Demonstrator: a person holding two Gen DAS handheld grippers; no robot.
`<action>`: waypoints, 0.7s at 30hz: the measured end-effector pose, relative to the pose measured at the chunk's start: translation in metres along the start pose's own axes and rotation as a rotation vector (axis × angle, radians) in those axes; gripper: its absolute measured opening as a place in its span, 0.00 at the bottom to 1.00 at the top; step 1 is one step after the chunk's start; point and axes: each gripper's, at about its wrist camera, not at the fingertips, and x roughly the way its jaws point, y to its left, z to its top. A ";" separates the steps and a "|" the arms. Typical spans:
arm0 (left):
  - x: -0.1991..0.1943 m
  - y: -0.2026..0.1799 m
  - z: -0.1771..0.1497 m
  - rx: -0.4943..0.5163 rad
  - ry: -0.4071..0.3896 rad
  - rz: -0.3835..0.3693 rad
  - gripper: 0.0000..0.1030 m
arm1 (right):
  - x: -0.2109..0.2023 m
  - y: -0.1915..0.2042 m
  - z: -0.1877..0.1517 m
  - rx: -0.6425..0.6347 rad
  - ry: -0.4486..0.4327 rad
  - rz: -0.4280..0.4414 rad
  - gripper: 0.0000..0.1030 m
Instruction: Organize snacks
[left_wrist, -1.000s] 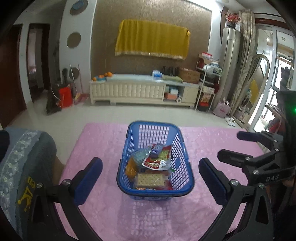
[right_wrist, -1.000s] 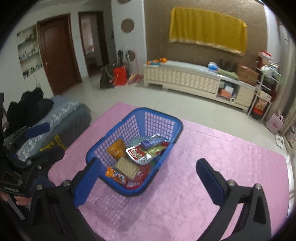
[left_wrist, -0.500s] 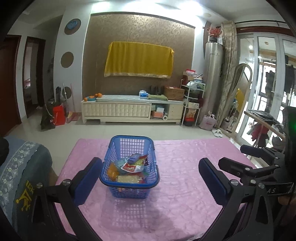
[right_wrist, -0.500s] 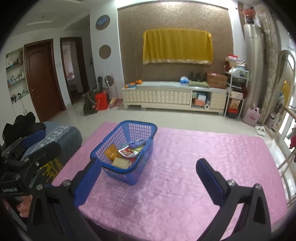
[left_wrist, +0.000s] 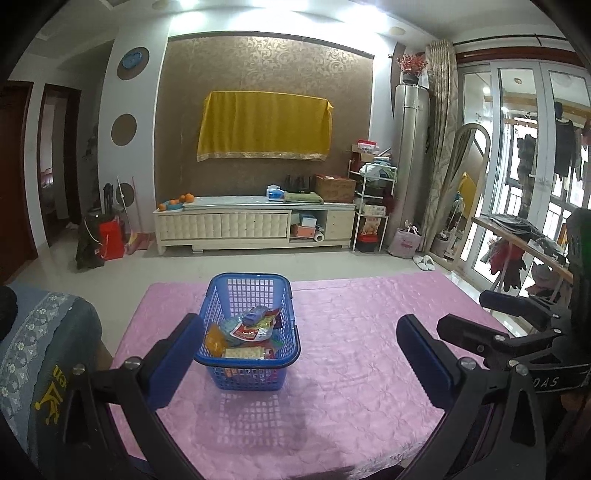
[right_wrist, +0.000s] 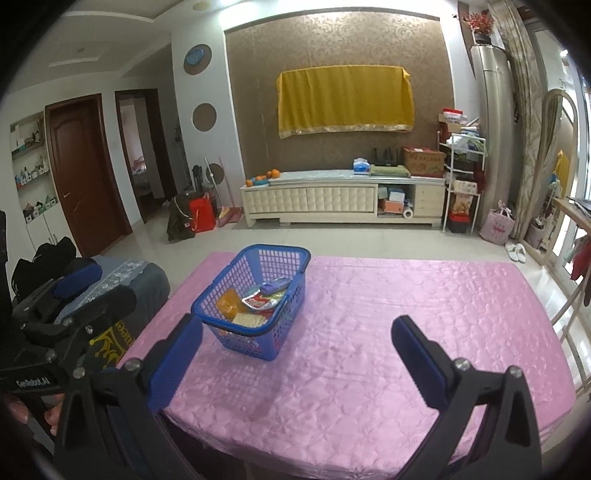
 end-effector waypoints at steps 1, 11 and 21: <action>-0.001 -0.001 0.000 0.001 -0.002 -0.004 1.00 | 0.000 0.000 -0.001 0.000 -0.003 0.001 1.00; -0.001 -0.005 -0.005 0.004 0.017 -0.012 1.00 | -0.001 0.003 -0.010 0.016 0.013 0.009 1.00; -0.004 -0.004 -0.005 0.000 0.015 -0.009 1.00 | -0.006 0.005 -0.012 0.013 0.008 0.006 1.00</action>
